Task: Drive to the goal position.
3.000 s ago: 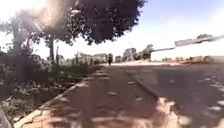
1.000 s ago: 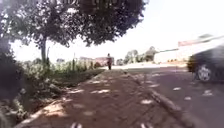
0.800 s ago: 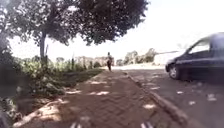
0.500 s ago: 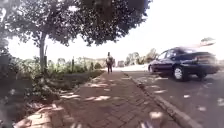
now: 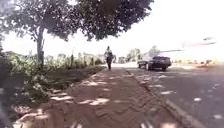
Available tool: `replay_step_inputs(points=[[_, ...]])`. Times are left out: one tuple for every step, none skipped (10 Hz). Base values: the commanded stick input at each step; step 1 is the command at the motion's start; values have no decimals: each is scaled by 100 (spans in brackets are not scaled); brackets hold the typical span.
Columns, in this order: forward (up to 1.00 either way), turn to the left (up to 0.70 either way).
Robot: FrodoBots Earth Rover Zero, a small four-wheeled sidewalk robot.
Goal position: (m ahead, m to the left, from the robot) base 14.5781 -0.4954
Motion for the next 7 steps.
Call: replay_step_inputs(points=[[70, 0], [70, 0], [70, 0], [70, 0], [70, 0], [70, 0], [70, 0]])
